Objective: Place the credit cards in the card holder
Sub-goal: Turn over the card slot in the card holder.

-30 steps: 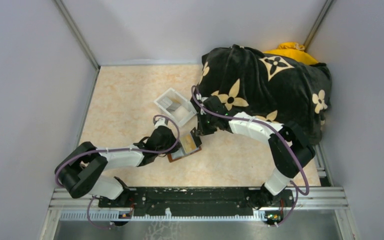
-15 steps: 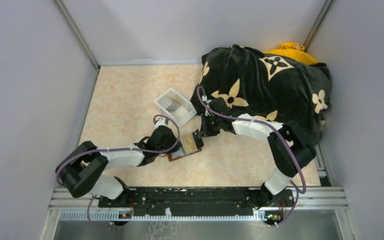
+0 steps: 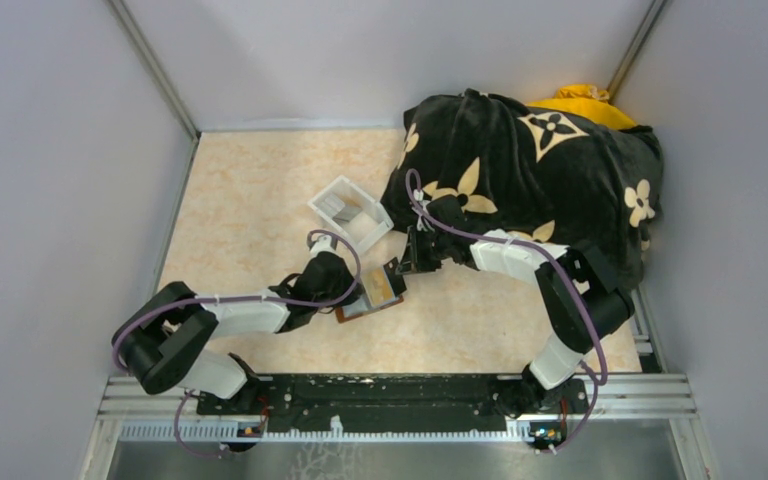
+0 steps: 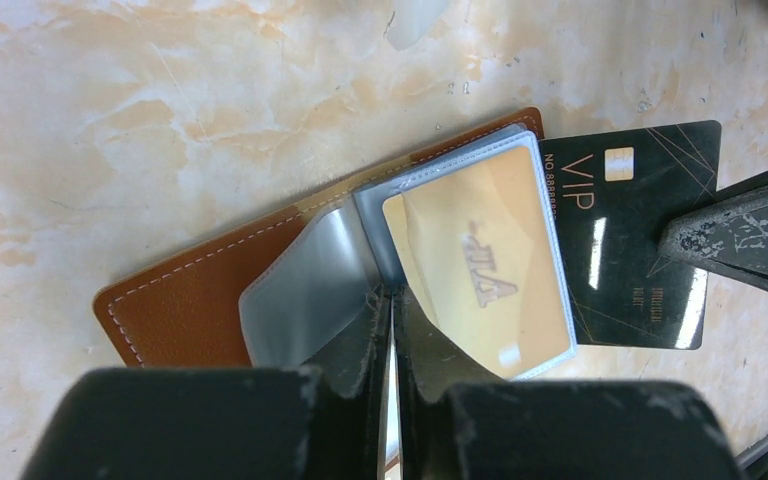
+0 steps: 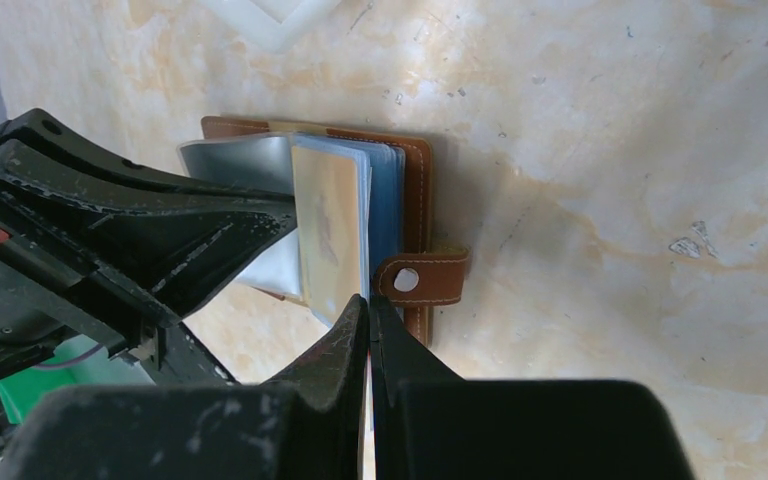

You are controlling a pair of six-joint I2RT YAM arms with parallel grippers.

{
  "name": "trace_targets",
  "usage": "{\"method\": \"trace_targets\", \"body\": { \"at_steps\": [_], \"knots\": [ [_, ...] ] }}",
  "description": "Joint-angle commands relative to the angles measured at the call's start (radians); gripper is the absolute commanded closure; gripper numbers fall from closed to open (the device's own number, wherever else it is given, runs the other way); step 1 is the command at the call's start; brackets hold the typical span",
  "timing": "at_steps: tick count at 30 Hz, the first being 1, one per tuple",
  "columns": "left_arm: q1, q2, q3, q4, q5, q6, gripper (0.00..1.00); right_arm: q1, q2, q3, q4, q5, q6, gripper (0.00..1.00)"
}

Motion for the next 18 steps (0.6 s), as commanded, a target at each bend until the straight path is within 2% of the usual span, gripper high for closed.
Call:
{"method": "trace_targets", "body": {
  "at_steps": [1,18],
  "knots": [
    [-0.010,0.040,-0.001,-0.072,-0.013,0.002,0.90,-0.005,-0.050,-0.006,0.080,-0.046,0.026,1.00],
    [-0.014,0.056,0.014,-0.087,-0.020,0.011,0.91,0.001,-0.065,-0.018,0.143,-0.108,0.076,1.00]
  ]
}}
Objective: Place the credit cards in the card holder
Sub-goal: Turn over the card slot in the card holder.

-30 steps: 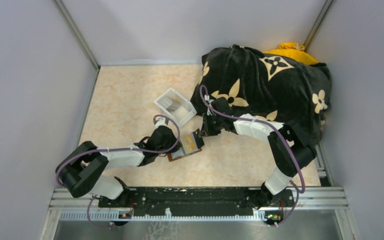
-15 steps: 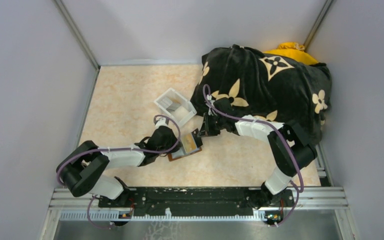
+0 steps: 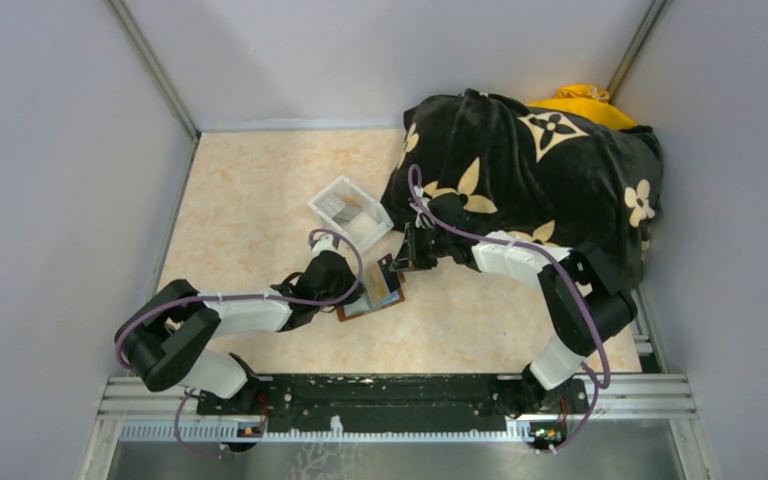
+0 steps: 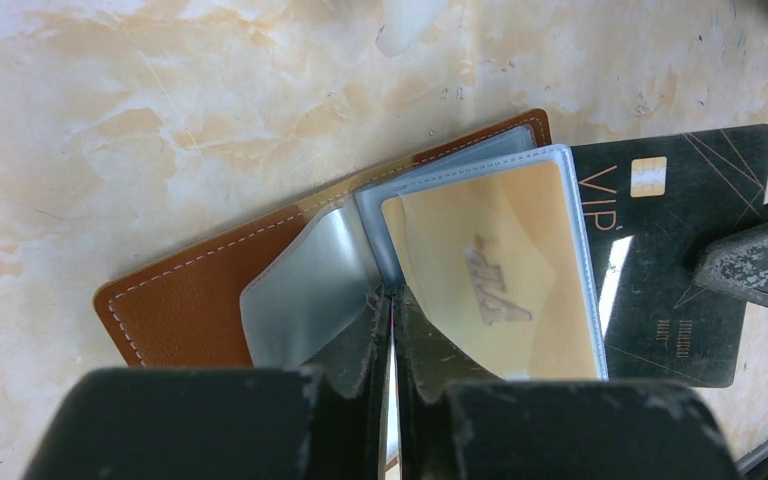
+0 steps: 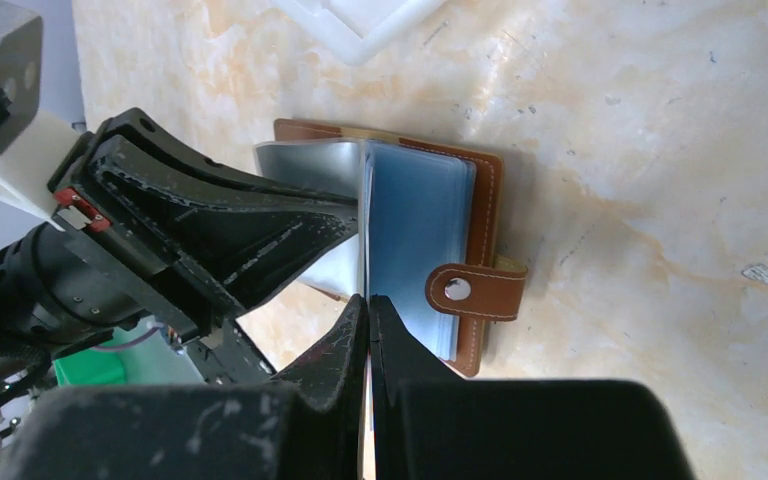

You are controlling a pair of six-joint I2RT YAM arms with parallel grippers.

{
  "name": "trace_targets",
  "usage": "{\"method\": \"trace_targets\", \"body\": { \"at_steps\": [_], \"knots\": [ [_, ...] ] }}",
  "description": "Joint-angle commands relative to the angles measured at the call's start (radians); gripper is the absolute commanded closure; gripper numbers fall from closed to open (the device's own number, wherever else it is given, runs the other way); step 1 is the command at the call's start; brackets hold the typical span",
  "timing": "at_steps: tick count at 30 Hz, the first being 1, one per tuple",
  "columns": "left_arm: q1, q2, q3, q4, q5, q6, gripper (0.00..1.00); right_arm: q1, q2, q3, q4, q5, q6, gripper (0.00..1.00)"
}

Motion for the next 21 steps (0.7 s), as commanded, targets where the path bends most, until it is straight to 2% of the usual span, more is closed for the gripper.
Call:
{"method": "trace_targets", "body": {
  "at_steps": [1,13,21],
  "knots": [
    [-0.008,0.040,0.002,-0.094,-0.015,0.013,0.91,0.005,-0.044,-0.004,0.075,-0.039,0.025,1.00],
    [-0.010,0.038,-0.007,-0.120,-0.019,0.012,0.94,0.083,0.001,0.015,0.128,-0.033,0.055,1.00],
    [-0.015,-0.033,-0.028,-0.181,-0.039,0.002,0.94,0.134,0.025,0.020,0.137,0.013,0.057,1.00]
  ]
}}
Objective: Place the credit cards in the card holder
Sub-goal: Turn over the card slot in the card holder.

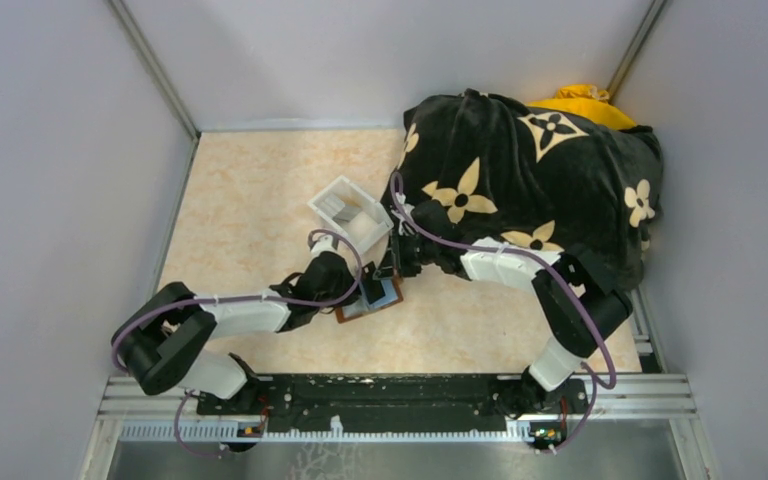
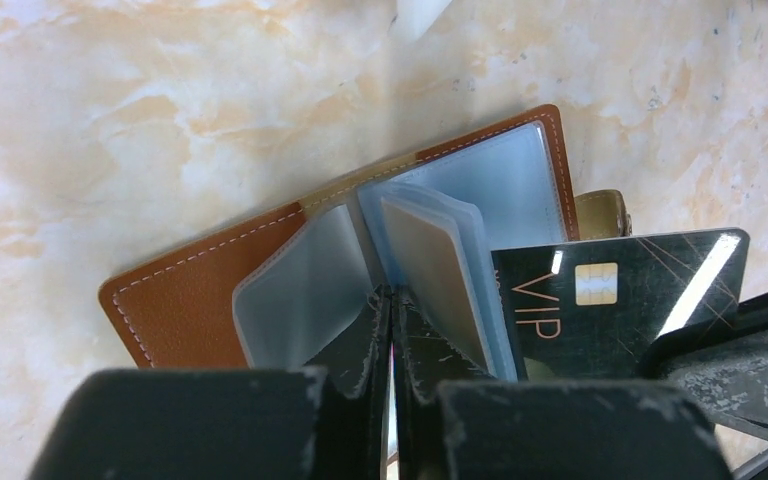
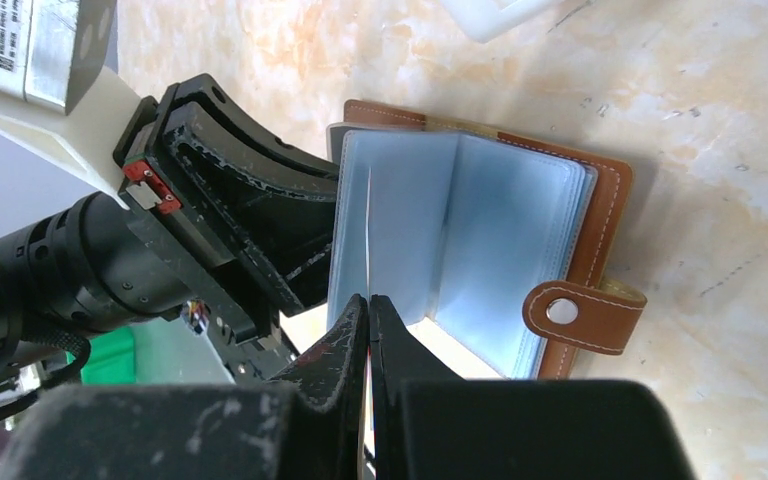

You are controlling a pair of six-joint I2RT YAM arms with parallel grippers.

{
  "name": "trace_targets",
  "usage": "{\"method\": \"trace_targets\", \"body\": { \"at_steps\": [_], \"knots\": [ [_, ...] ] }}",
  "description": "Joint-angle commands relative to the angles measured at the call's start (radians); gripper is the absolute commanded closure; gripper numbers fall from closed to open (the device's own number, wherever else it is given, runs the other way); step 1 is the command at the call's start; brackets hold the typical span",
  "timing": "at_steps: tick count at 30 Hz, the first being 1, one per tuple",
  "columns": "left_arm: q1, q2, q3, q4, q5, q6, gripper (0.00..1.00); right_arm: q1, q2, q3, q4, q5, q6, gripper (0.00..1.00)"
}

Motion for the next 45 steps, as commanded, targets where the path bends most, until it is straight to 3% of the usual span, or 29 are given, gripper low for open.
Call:
{"method": "trace_targets", "body": {
  "at_steps": [1,8,19,30,36,45],
  "knots": [
    [-0.009,-0.042,-0.042,-0.172,-0.029,0.002,0.93,0.036,0.025,0.019,0.056,0.030,0.006,1.00],
    [-0.015,-0.113,-0.051,-0.268,-0.055,-0.022,0.90,0.081,0.072,0.018,0.076,0.076,0.001,1.00],
    [-0.023,-0.082,0.001,-0.382,-0.078,-0.032,0.90,0.183,0.108,0.099,-0.007,0.206,-0.052,1.00],
    [-0.044,-0.215,0.055,-0.552,-0.143,-0.094,0.73,0.257,0.160,0.164,-0.127,0.399,-0.098,1.00],
    [-0.068,-0.289,0.107,-0.667,-0.196,-0.121,0.70,0.262,0.159,0.174,-0.151,0.447,-0.107,1.00],
    [-0.088,-0.300,0.084,-0.707,-0.205,-0.158,0.70,0.275,0.144,0.200,-0.202,0.505,-0.129,1.00]
  ]
}}
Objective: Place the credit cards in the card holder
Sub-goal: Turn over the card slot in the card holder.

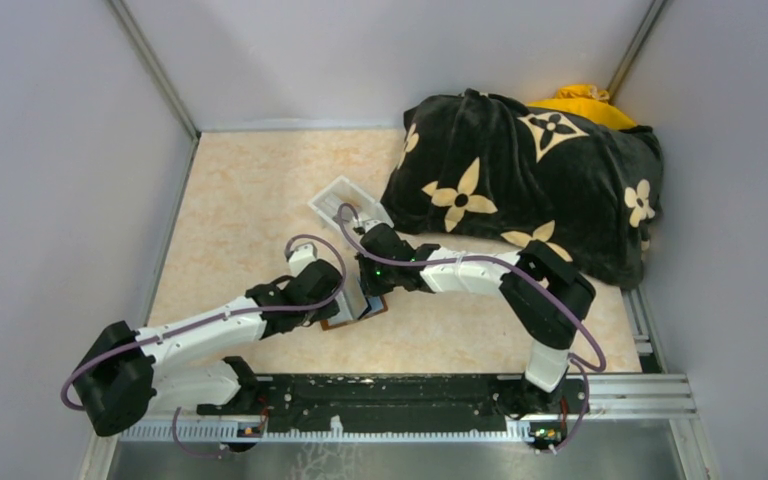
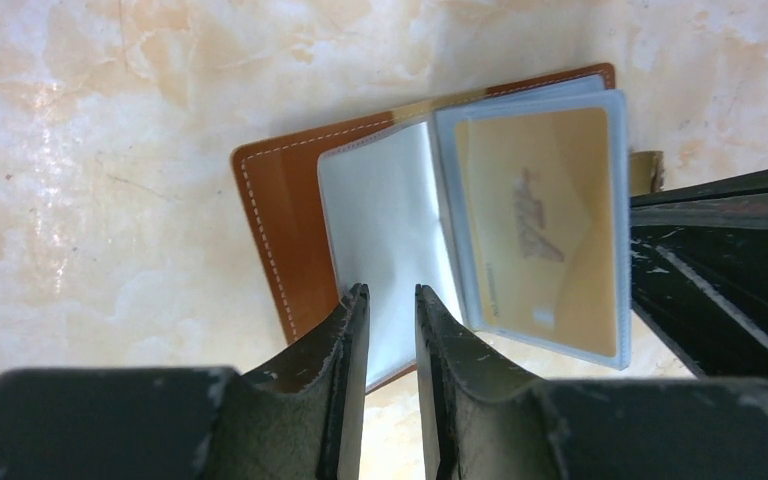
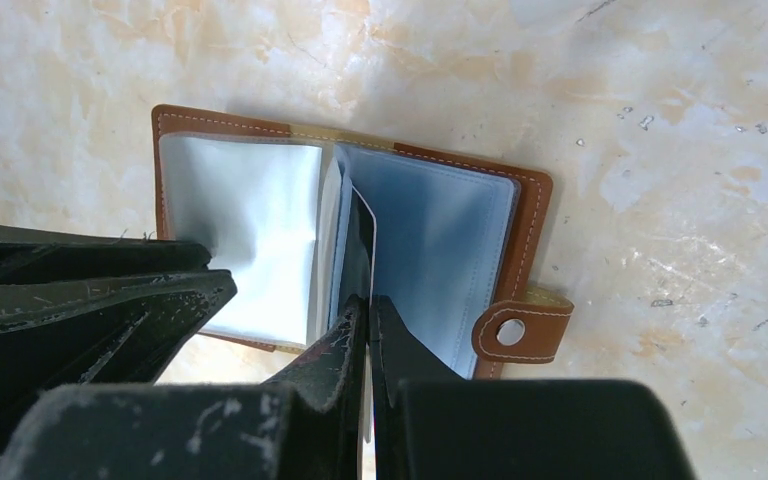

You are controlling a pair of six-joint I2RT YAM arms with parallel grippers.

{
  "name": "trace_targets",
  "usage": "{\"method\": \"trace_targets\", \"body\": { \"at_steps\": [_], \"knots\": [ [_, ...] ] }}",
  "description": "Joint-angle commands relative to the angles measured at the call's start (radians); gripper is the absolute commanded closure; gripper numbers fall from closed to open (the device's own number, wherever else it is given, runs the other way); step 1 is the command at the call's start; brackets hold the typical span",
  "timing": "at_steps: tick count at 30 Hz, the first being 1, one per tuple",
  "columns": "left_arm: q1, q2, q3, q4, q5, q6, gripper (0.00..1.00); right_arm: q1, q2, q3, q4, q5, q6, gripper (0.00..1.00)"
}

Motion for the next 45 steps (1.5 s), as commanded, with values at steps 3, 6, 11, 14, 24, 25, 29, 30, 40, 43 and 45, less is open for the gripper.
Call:
{"method": "trace_targets", "body": {
  "at_steps": [3,6,11,14,24,25,29,30,40,43,45],
  "knots": [
    [-0.016,0.004,-0.006,-0.066,-0.026,-0.038,0.70,0.015,-0.006,0.059,-0.073,0.096,-0.051,1.00],
    [-0.016,-0.009,-0.023,-0.077,-0.031,-0.046,0.70,0.015,-0.004,0.071,-0.084,0.104,-0.056,1.00],
    [-0.018,-0.032,-0.064,-0.083,-0.033,-0.067,0.69,0.019,0.000,0.089,-0.097,0.107,-0.065,1.00],
    [-0.018,-0.026,-0.080,-0.070,-0.030,-0.070,0.69,0.025,0.001,0.102,-0.105,0.108,-0.068,1.00],
    [-0.018,0.046,-0.093,-0.018,-0.016,-0.064,0.69,0.042,-0.002,0.114,-0.131,0.115,-0.074,1.00],
    [-0.019,0.050,-0.094,-0.013,-0.016,-0.063,0.69,0.043,-0.004,0.114,-0.133,0.114,-0.075,1.00],
    [-0.018,0.072,-0.100,0.006,-0.014,-0.059,0.69,0.052,-0.014,0.116,-0.136,0.120,-0.075,1.00],
    [-0.018,0.079,-0.102,0.009,-0.013,-0.059,0.69,0.055,-0.020,0.118,-0.139,0.122,-0.074,1.00],
    [-0.018,0.104,-0.122,0.037,-0.009,-0.060,0.70,0.064,-0.066,0.148,-0.156,0.141,-0.075,1.00],
    [-0.018,0.112,-0.124,0.050,-0.010,-0.057,0.70,0.069,-0.068,0.161,-0.162,0.144,-0.075,1.00],
    [-0.018,0.123,-0.125,0.057,-0.008,-0.056,0.70,0.071,-0.070,0.168,-0.164,0.144,-0.071,1.00]
  ]
}}
